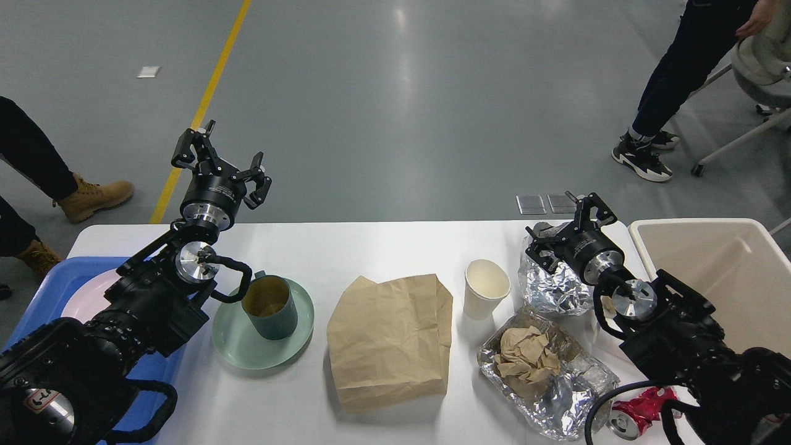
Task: Tidy desktop
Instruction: 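Raise the left gripper up and away from the table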
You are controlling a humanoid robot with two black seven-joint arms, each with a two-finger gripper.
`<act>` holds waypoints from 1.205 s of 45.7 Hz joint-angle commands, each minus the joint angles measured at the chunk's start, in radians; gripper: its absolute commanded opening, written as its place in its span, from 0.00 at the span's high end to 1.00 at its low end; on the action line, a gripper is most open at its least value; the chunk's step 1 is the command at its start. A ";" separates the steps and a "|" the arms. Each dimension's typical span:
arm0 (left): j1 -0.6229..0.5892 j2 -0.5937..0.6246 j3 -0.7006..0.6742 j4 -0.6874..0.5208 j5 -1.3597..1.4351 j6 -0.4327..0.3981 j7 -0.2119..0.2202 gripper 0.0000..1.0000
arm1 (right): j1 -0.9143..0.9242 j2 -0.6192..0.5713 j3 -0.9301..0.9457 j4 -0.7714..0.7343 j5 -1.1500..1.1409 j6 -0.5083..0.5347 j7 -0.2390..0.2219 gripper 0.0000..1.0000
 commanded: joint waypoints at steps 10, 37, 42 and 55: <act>0.002 -0.001 0.013 0.002 0.003 0.001 0.054 0.04 | 0.000 0.000 0.000 0.000 0.000 0.000 0.000 0.00; -0.325 0.416 0.595 0.003 0.380 -0.313 0.059 0.04 | 0.000 0.000 0.000 0.000 0.000 0.000 0.000 0.00; -0.460 0.445 0.855 0.002 0.380 -0.319 0.057 0.04 | 0.000 0.000 0.000 0.000 0.000 0.000 0.000 0.00; -0.774 0.448 1.358 -0.003 0.383 -0.331 0.057 0.04 | 0.000 0.000 0.000 0.000 0.000 0.000 0.000 0.00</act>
